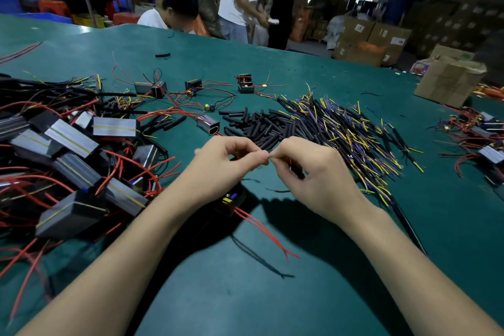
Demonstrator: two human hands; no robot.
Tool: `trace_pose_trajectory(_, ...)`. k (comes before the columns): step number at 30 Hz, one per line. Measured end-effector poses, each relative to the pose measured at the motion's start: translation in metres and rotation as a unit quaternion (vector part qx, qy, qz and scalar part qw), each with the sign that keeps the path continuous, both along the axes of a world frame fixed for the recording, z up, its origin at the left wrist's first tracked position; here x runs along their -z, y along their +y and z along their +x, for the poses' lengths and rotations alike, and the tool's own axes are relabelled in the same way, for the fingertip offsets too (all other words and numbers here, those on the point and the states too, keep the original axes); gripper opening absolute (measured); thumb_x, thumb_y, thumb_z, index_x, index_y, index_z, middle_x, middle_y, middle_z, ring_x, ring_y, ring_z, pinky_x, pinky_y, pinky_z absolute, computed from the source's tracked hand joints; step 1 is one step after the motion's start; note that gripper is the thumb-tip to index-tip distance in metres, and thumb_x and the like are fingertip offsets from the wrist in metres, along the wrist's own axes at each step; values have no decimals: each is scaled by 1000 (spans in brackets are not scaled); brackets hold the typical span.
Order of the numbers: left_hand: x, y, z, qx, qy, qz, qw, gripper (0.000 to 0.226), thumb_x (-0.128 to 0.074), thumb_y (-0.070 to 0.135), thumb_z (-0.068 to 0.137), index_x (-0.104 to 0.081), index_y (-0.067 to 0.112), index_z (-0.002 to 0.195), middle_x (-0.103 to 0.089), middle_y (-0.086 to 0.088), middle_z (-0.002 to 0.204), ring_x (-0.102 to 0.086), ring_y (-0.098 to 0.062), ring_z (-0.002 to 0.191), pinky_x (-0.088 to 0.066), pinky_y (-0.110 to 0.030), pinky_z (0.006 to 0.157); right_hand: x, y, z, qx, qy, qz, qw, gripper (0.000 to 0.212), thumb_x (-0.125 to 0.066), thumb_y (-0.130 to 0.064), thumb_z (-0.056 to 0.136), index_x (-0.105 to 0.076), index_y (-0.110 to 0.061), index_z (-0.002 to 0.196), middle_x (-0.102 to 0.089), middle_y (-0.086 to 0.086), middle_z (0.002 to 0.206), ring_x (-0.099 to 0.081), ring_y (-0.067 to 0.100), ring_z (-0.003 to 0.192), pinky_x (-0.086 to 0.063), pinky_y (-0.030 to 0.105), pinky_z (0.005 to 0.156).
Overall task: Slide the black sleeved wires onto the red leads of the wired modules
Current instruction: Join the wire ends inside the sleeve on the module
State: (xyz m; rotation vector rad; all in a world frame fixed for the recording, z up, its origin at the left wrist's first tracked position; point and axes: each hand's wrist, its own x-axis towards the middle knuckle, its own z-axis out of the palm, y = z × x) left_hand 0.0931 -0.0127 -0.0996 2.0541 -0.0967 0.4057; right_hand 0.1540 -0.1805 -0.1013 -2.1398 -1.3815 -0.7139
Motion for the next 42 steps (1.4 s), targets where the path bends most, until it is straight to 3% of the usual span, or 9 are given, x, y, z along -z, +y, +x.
trace_pose_trajectory(5, 5, -1, -4, -41, -180, 250, 950, 13, -63, 36, 82, -65, 28, 92, -58, 15, 72, -56, -5, 78, -25, -43, 91, -2, -1, 0, -21, 350, 119, 929, 17, -62, -1, 88, -61, -10, 73, -55, -8, 57, -45, 2, 49, -35, 13, 50)
trace_pose_trajectory(10, 2, -1, -1, -77, -277, 376, 881, 9, -64, 23, 87, -68, 22, 79, -60, 10, 69, -58, -16, 71, -29, -43, 87, -10, -4, 1, -43, 494, 130, 859, 16, -58, -4, 91, -58, -1, 75, -53, 3, 56, -38, 13, 39, -32, 19, 42)
trace_pose_trajectory(14, 4, -3, 0, -89, -285, 383, 874, 11, -65, 22, 87, -66, 19, 76, -61, 10, 71, -59, -19, 74, -31, -43, 86, -11, -8, 0, -26, 402, 109, 909, 15, -61, -6, 90, -59, -8, 75, -56, -2, 60, -41, 15, 43, -36, 23, 44)
trace_pose_trajectory(17, 5, -7, -2, -79, -230, 353, 903, 11, -63, 27, 86, -66, 21, 78, -62, 13, 74, -57, -14, 80, -29, -44, 88, -6, -8, -2, 25, 101, 3, 995, 11, -57, -6, 87, -61, -10, 78, -57, 1, 67, -48, 21, 50, -44, 31, 47)
trace_pose_trajectory(21, 6, -13, -4, -48, -116, 108, 986, 8, -60, 36, 76, -61, 35, 69, -60, 23, 67, -50, 4, 79, -28, -38, 93, -3, -9, -2, 61, -208, -96, 972, 6, -65, -3, 78, -65, -9, 77, -54, 6, 66, -49, 27, 44, -32, 27, 38)
trace_pose_trajectory(25, 10, -8, -3, -58, -102, 92, 989, 19, -71, 32, 81, -60, 37, 67, -62, 24, 68, -53, 6, 83, -29, -43, 98, 0, -6, -6, 37, 106, -2, 994, 7, -63, -10, 88, -66, -12, 82, -64, -3, 72, -58, 13, 64, -45, 27, 57)
trace_pose_trajectory(31, 11, -4, -1, -64, -190, 189, 961, 5, -67, 29, 80, -67, 25, 76, -61, 20, 75, -51, 3, 84, -21, -36, 87, -7, -7, 0, -21, 474, 129, 871, 12, -64, -11, 89, -68, -8, 78, -68, 4, 69, -57, 8, 66, -45, 17, 67)
trace_pose_trajectory(37, 8, -2, -3, -51, -202, 273, 939, 7, -60, 28, 87, -66, 26, 83, -63, 16, 79, -54, -7, 86, -19, -37, 90, -10, -8, 0, -35, 519, 94, 849, 7, -66, -9, 86, -66, -10, 79, -63, -8, 61, -54, 3, 57, -42, 10, 59)
trace_pose_trajectory(42, 7, -7, -3, -66, -177, 354, 916, 11, -56, 28, 86, -66, 25, 83, -58, 18, 77, -55, -14, 88, -22, -43, 90, -12, -6, -3, 51, 238, -52, 968, 11, -69, -11, 85, -64, -17, 77, -57, -14, 64, -53, 3, 63, -42, 15, 62)
